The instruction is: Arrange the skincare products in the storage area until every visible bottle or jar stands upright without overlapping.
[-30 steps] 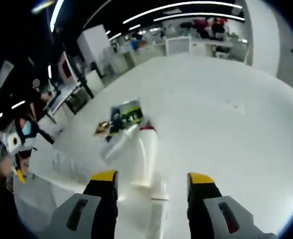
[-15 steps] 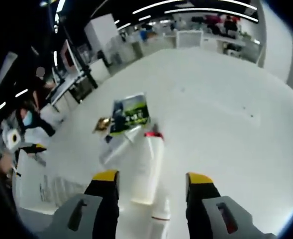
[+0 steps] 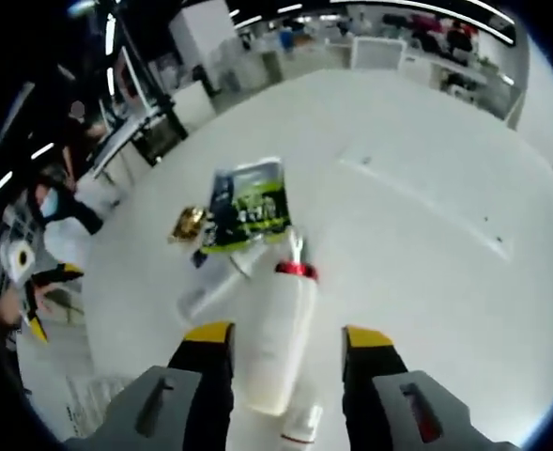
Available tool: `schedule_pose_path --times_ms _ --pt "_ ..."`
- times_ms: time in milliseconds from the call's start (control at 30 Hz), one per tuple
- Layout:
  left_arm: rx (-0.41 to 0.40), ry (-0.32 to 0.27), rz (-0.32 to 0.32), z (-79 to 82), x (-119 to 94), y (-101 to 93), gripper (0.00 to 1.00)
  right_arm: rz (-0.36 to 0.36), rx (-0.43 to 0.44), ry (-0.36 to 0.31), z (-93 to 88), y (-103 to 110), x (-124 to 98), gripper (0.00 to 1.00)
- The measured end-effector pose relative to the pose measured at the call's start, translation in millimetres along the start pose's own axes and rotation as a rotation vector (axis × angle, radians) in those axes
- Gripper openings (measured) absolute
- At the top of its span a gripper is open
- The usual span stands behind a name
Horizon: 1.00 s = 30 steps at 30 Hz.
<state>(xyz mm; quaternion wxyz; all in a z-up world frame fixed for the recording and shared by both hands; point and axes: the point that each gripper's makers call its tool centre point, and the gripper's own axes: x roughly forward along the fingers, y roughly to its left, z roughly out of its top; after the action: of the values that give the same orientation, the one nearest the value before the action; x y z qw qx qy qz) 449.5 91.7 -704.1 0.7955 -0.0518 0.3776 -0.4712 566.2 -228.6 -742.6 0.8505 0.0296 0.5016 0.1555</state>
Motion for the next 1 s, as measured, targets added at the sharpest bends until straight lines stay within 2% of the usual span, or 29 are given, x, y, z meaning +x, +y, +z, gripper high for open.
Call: schedule_pose_path --times_ms 400,633,833,900,1000 --pt "-0.023 -0.007 0.013 -2.2 1.0 8.6 0.94 0.006 -0.057 0.113 0.8 4.5 26.7 0.31" --pt "-0.017 -0.007 0.017 -0.2 -2.7 8.7 0.94 -0.004 -0.061 0.137 4.7 7.3 36.6 0.30" --pt "-0.022 -0.025 0.028 4.3 -5.3 13.3 0.94 -0.036 -0.106 0.195 3.2 2.6 45.1 0.27" --pt "-0.030 -0.027 0.033 3.0 -6.4 15.7 0.94 -0.044 -0.127 0.215 3.4 1.1 47.1 0.24" --pt "-0.036 -0.020 0.040 -1.3 -7.7 18.5 0.94 -0.042 -0.123 0.236 3.6 -0.1 51.7 0.26"
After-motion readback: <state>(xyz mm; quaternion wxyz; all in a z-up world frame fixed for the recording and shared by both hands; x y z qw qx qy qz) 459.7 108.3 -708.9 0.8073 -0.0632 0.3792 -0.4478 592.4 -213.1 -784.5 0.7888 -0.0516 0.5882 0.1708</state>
